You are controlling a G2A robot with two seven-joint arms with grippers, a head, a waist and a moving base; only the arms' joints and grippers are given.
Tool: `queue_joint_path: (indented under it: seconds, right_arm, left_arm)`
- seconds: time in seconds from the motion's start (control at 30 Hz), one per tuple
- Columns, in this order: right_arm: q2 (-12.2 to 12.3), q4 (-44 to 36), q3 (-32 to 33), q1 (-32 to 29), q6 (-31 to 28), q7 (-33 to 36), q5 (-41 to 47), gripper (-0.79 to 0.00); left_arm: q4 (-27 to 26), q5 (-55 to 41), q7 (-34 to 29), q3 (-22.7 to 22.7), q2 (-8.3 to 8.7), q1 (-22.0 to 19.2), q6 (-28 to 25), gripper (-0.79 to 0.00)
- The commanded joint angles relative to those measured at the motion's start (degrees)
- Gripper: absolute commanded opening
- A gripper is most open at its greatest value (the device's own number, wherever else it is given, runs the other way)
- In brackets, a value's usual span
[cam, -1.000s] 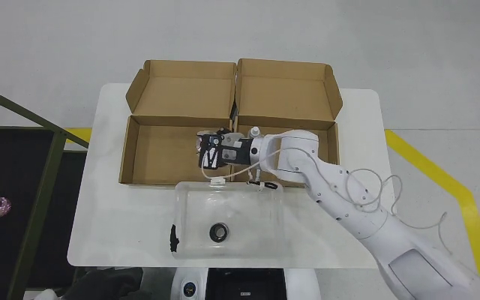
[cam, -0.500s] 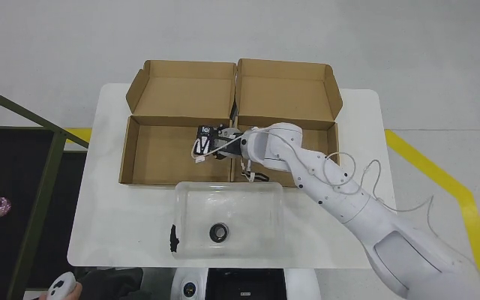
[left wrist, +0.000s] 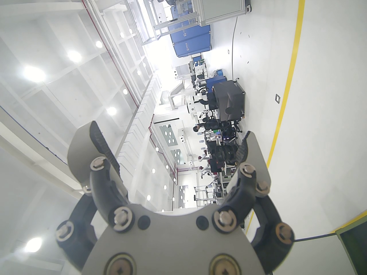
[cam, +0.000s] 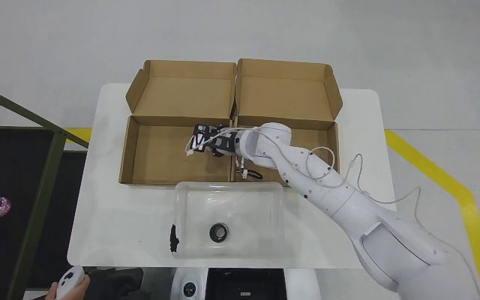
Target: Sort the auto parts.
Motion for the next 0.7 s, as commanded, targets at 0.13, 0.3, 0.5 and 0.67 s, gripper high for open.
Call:
queue_joint_path:
  seconds: [0.13, 0.3, 0.5, 0.67]
  right_arm:
    - [-1.08, 2.75, -0.02, 0.6, -0.58, -0.15, -0.02, -0.686]
    - [-1.81, 4.29, 0.28, 1.04, -1.09, -0.25, -0.24, -0.545]
    - [-2.47, 5.04, 0.68, 1.22, -1.54, 0.32, -0.73, -0.474]
    - [-2.69, 4.97, 1.34, 0.87, -2.04, 0.59, -1.07, -0.477]
  left_arm:
    - [0.0, 0.0, 0.0, 0.0, 0.0, 0.0, 0.0, 0.0]
    - [0.0, 0.0, 0.0, 0.0, 0.0, 0.0, 0.0, 0.0]
    - [0.0, 0.0, 0.0, 0.0, 0.0, 0.0, 0.0, 0.0]
    - [0.0, 0.0, 0.0, 0.0, 0.0, 0.0, 0.0, 0.0]
